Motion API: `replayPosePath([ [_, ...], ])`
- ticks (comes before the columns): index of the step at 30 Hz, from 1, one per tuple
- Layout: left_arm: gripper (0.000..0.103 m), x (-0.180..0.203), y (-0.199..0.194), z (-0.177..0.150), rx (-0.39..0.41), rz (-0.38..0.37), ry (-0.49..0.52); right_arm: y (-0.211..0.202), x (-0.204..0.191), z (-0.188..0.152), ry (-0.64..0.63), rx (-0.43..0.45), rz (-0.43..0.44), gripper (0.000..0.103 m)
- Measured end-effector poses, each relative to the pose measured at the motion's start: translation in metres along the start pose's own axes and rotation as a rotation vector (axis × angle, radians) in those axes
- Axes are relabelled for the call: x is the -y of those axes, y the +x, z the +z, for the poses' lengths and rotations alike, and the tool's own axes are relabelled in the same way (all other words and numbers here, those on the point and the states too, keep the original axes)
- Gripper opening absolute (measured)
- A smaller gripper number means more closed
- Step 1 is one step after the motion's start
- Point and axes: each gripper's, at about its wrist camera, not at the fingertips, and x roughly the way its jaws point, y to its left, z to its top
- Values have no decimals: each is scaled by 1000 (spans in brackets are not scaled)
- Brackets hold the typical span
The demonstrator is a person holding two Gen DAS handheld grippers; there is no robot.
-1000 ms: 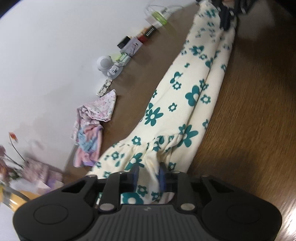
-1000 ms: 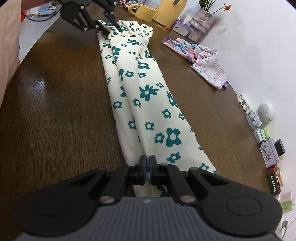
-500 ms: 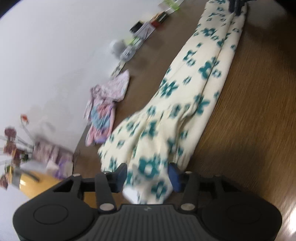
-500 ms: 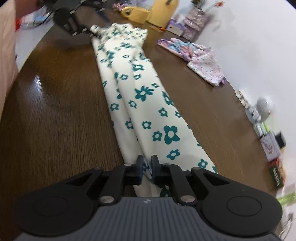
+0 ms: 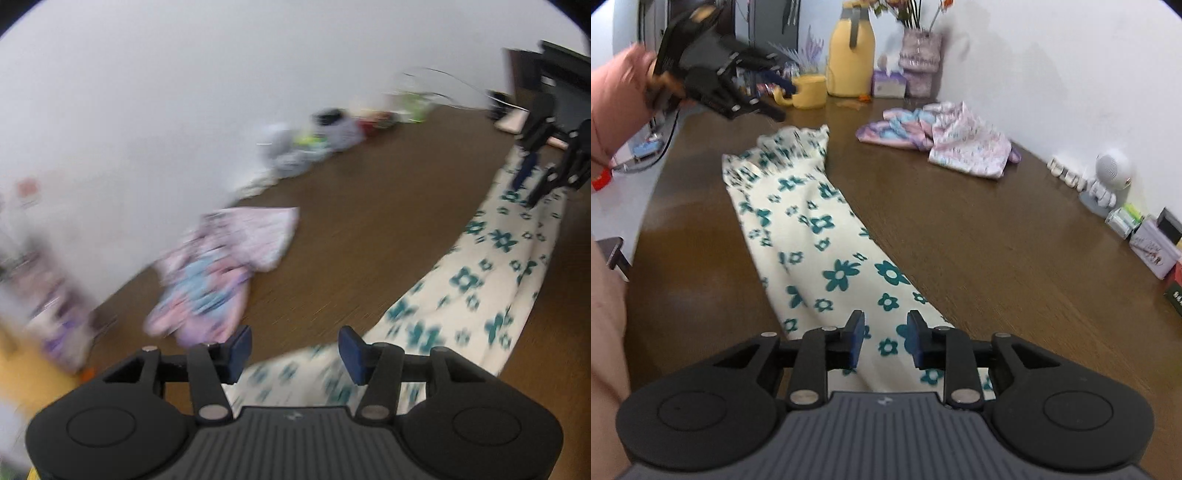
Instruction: Fold clothes
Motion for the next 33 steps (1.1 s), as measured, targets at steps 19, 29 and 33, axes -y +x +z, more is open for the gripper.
replayPosePath([
  [19, 34, -56, 62, -46, -367, -446, -65, 38, -10, -6, 38, -128, -56, 26],
  [29, 22, -66, 11, -105, -337, -383, -236, 38, -13, -7, 39, -120, -91, 26],
  [33, 22, -72, -7, -126, -303, -364, -311, 38, -15, -8, 36, -112, -102, 26],
])
